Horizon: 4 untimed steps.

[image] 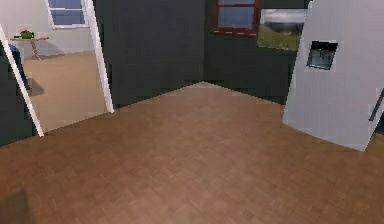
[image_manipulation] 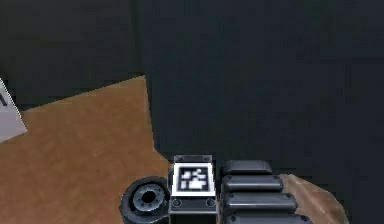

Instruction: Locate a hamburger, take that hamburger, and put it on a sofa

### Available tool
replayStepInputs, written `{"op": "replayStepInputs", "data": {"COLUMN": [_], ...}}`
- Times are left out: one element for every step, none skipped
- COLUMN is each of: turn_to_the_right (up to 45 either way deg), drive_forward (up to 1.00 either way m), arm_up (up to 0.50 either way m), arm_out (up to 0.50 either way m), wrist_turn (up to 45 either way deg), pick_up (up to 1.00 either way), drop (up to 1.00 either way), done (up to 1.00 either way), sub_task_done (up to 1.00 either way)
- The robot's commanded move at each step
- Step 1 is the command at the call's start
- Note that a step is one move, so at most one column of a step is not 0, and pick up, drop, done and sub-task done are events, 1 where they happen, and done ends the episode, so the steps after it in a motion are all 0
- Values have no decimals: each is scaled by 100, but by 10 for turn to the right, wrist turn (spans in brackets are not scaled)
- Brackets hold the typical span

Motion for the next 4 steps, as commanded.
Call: {"op": "replayStepInputs", "data": {"turn_to_the_right": [-180, 0, -180, 0], "drive_forward": [0, 55, 0, 100], "arm_up": [0, 0, 0, 0], "arm_out": [0, 0, 0, 0], "wrist_turn": [0, 0, 0, 0], "pick_up": [0, 0, 0, 0], "drop": [0, 0, 0, 0], "done": [0, 0, 0, 0], "sub_task_done": [0, 0, 0, 0]}}
